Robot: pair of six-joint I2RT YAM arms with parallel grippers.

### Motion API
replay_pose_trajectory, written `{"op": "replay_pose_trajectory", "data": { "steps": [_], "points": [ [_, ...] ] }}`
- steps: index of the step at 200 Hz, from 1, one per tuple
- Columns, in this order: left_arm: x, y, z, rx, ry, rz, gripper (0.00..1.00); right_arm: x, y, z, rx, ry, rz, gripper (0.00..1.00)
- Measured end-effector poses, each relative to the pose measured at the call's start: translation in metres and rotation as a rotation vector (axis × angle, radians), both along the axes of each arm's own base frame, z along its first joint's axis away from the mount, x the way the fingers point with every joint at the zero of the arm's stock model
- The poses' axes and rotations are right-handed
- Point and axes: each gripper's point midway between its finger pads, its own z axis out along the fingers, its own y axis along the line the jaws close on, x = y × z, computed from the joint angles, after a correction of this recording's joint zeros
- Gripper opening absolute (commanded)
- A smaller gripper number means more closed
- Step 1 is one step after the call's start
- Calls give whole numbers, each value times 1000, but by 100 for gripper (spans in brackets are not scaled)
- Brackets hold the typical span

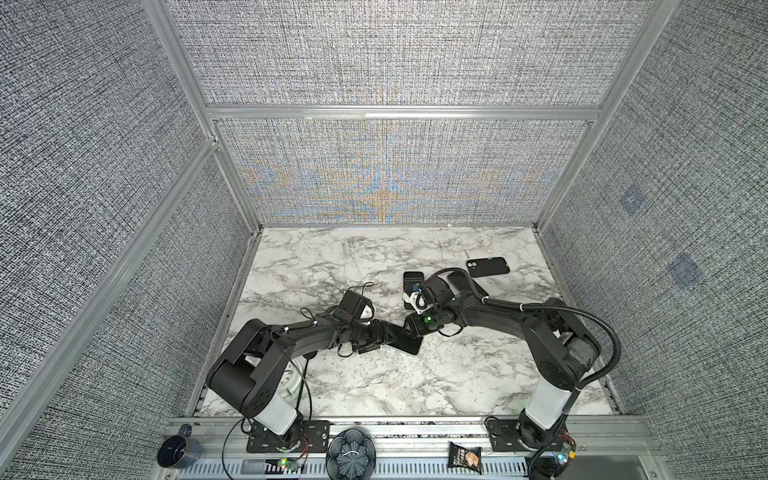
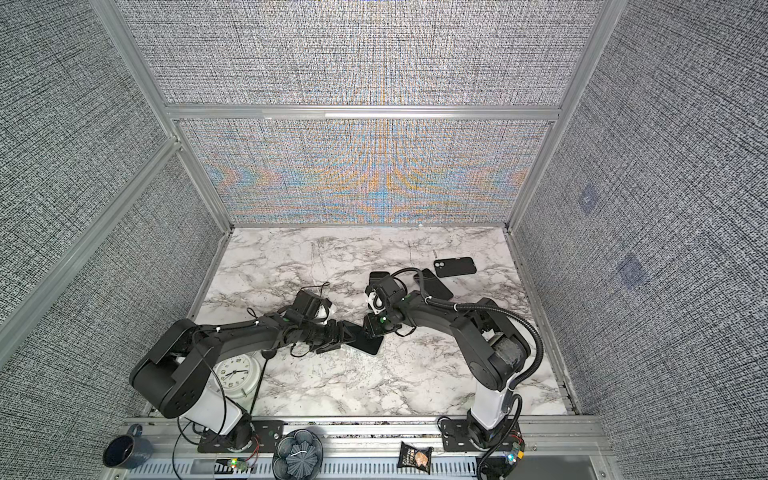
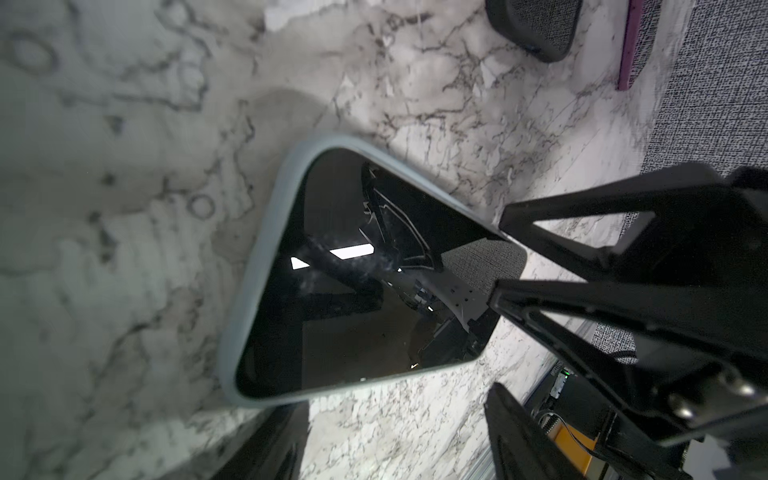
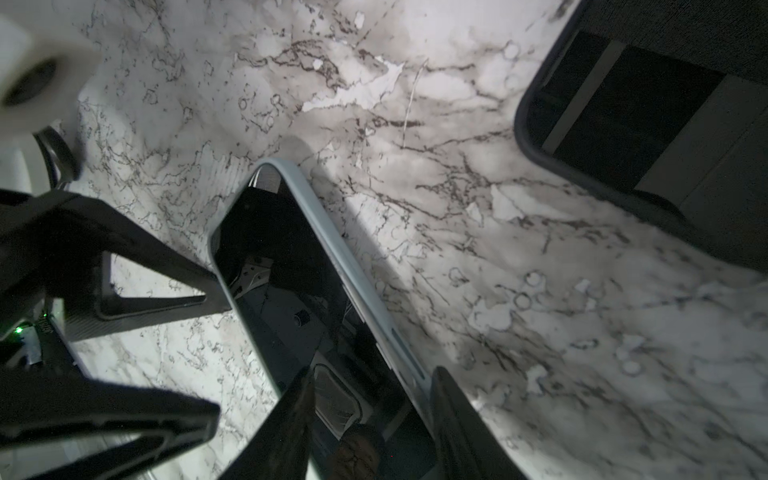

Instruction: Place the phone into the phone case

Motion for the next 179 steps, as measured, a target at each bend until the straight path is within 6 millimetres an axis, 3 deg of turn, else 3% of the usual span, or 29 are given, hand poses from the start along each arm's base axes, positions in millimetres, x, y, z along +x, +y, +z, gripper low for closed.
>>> {"op": "replay_pose_trajectory", "data": {
  "steps": [95, 129, 179],
  "points": [
    [34, -16, 1, -45, -37, -21, 69, -33, -3, -3, 3, 58, -4, 43],
    [30, -12, 2, -46, -46, -20, 69, -36, -6, 2, 5, 67, -35, 43],
    [7, 5, 2, -31, -33, -2, 70, -40, -15, 17, 28, 50, -101, 43]
  ]
}}
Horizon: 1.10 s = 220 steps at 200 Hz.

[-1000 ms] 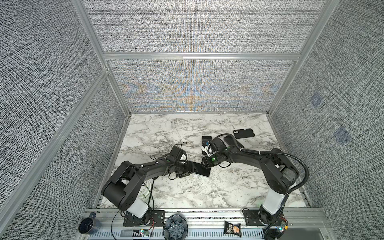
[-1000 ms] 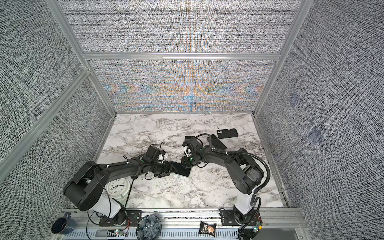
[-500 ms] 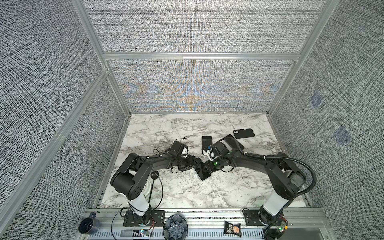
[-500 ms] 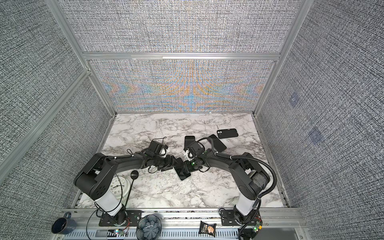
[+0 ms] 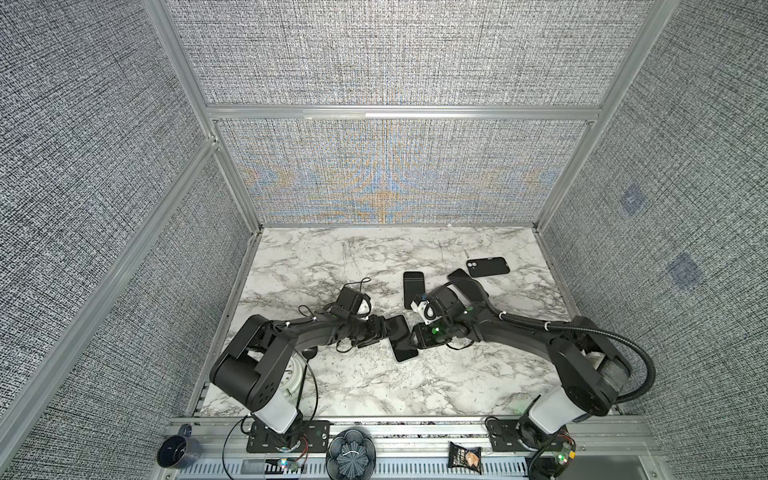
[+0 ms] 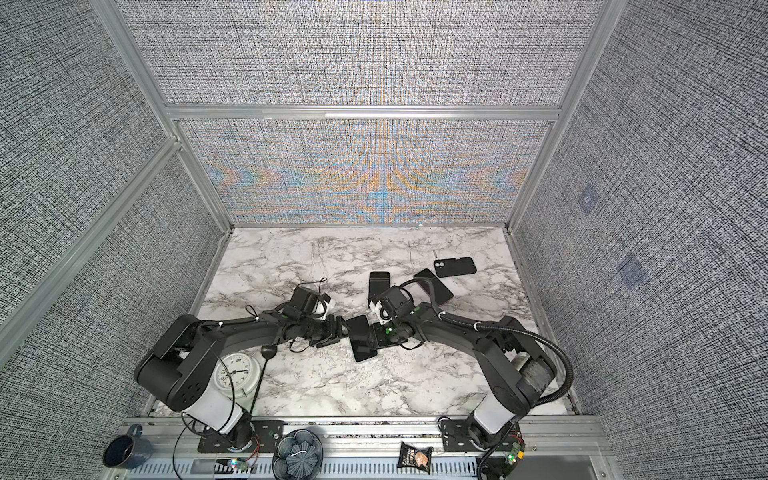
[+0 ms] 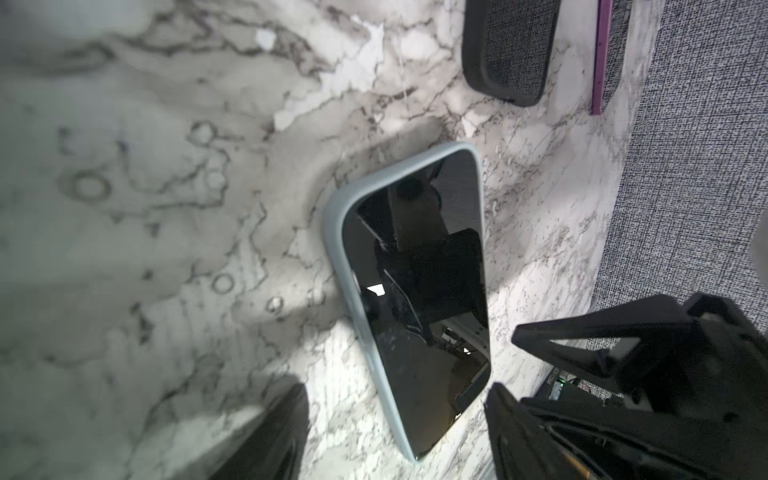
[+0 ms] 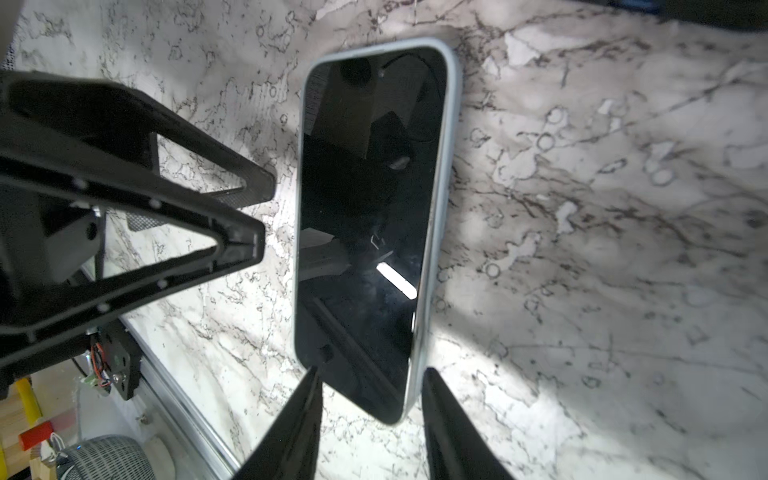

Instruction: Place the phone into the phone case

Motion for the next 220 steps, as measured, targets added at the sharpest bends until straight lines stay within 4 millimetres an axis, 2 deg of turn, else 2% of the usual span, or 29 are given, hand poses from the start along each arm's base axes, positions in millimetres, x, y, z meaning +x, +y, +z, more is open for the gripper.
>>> {"op": "replay_pose_trajectory", "data": {
  "steps": [31, 50, 68, 91, 132, 159, 220],
  "points": [
    [-8, 5, 1, -4, 7, 11, 71, -11, -7, 14, -19, -53, 12, 43],
    [-12, 7, 2, -8, 15, 23, 74, -20, -9, 24, -60, -118, 51, 43],
    [-15, 10, 4, -11, 14, 31, 77, -31, -12, 26, -121, -169, 96, 43],
    [-17, 13, 5, -5, 6, 38, 80, -43, -17, 19, -222, -226, 148, 44],
    [-17, 9, 4, -24, 11, 28, 81, -60, -26, -7, -371, -273, 225, 45],
    [-17, 6, 5, -45, 9, 17, 81, -57, -31, -21, -429, -273, 223, 45],
    [-16, 3, 5, -62, 10, 13, 81, -42, -18, -32, -444, -295, 218, 45]
  ]
}}
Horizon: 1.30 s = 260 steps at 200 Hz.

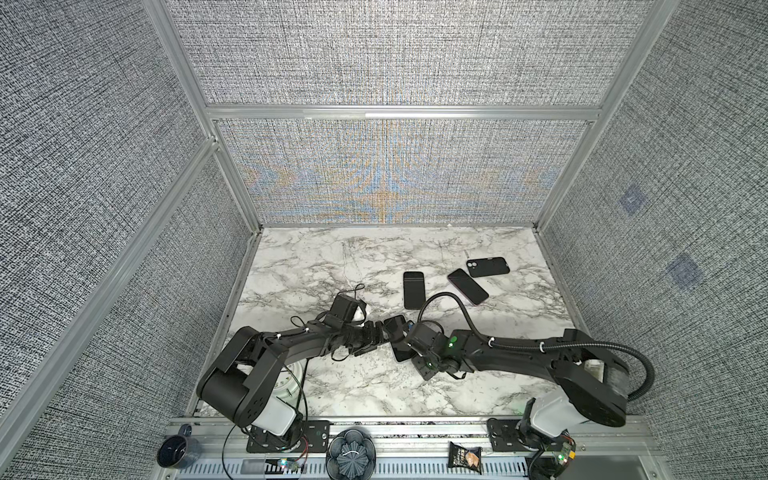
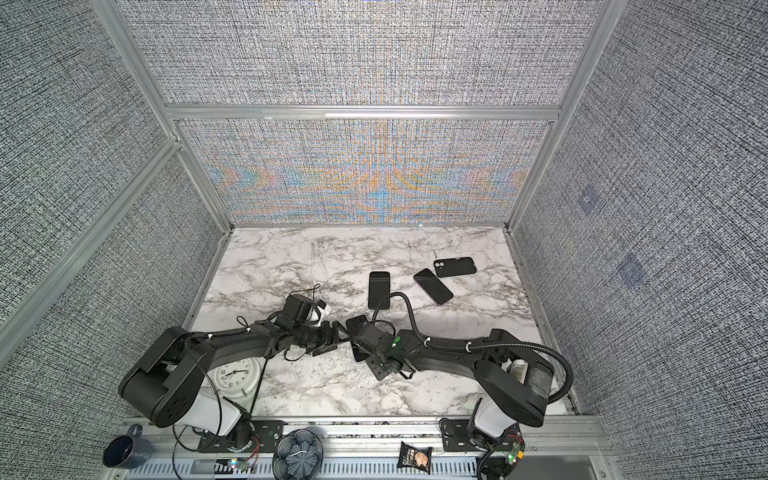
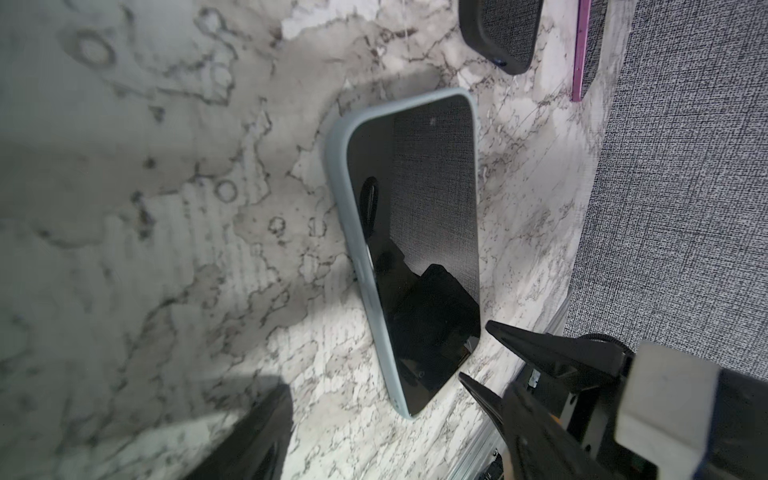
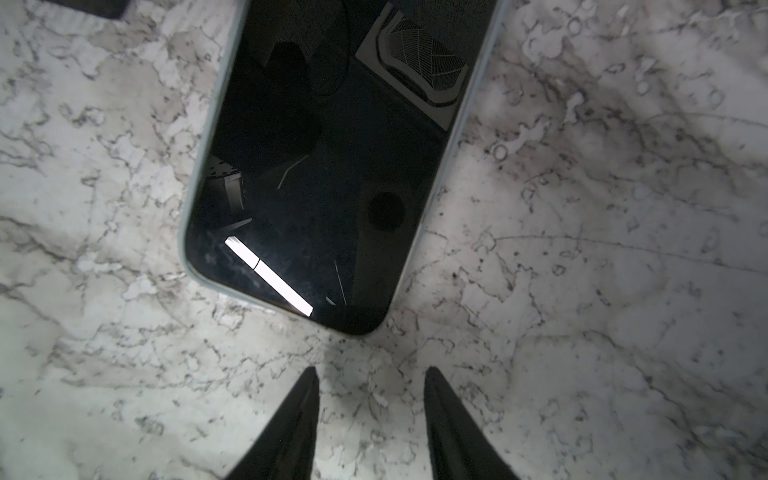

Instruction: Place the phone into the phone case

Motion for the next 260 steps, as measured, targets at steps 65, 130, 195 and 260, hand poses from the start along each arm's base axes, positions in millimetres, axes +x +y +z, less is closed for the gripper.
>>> {"op": "replay_pose_trajectory", "data": {
  "steps": [65, 130, 195, 260],
  "points": [
    [1, -3, 1, -26, -7, 2, 80, 15, 8, -3, 21, -12, -12, 44],
    [-4, -8, -1, -2, 36, -4, 77, 19, 14, 14, 102, -25, -44, 42],
    [-13, -7, -4, 90, 101, 15, 69, 20, 0, 35, 262, 48, -230, 37],
    [-14, -17, -6, 112, 139, 23, 67, 29, 4, 31, 422, 189, -367, 36]
  ]
}}
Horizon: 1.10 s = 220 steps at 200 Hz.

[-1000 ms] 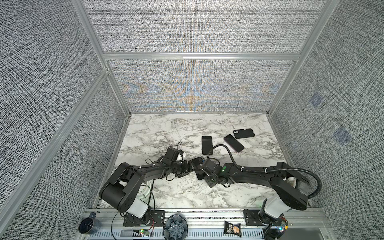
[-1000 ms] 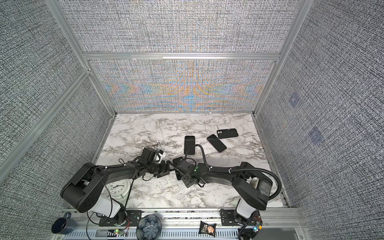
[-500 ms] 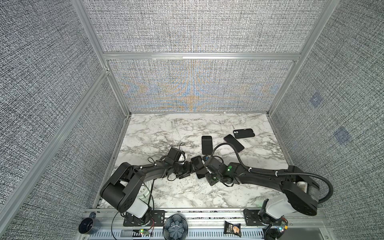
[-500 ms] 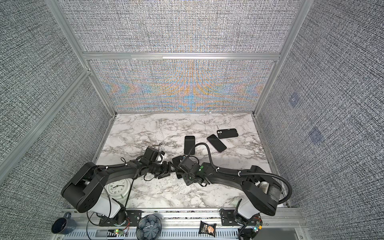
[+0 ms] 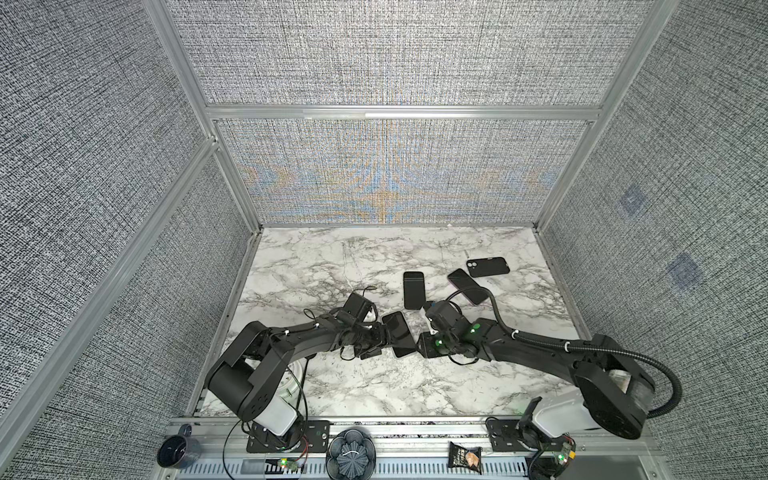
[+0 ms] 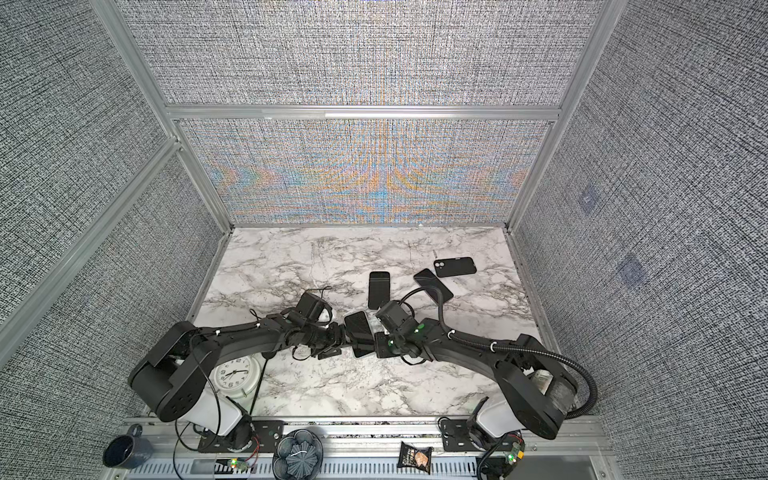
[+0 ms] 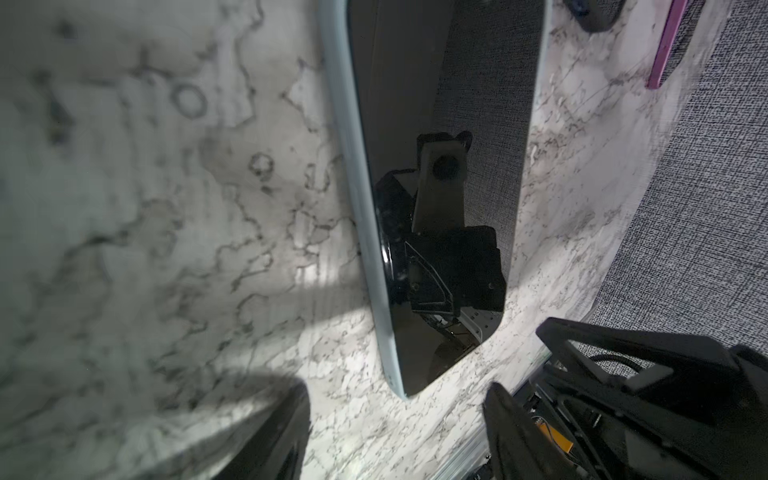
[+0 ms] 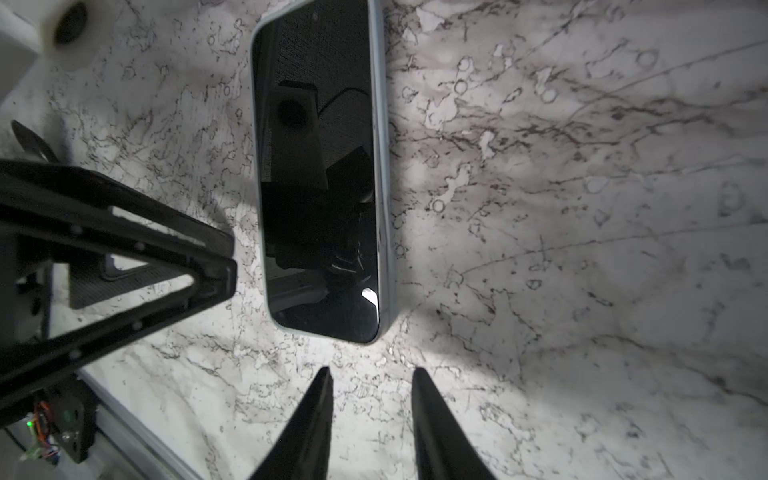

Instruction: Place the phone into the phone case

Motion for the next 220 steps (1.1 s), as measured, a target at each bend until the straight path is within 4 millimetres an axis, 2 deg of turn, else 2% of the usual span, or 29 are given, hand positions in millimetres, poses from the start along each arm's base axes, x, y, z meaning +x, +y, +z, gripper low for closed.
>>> {"op": "replay_pose_trajectory", "data": {
  "steps": [34, 74, 170, 220],
  "points": [
    [3, -5, 0, 2, 10, -3, 65, 5, 3, -4, 24, 28, -9, 35],
    [4, -9, -2, 0, 18, -12, 62, 10, 6, -7, 37, 49, -11, 29],
    [1, -16, -4, -27, 21, -65, 59, 3, 10, -25, 37, 113, 13, 16],
    [1, -19, -5, -51, 17, -77, 58, 4, 12, -26, 47, 120, 15, 11]
  ]
}}
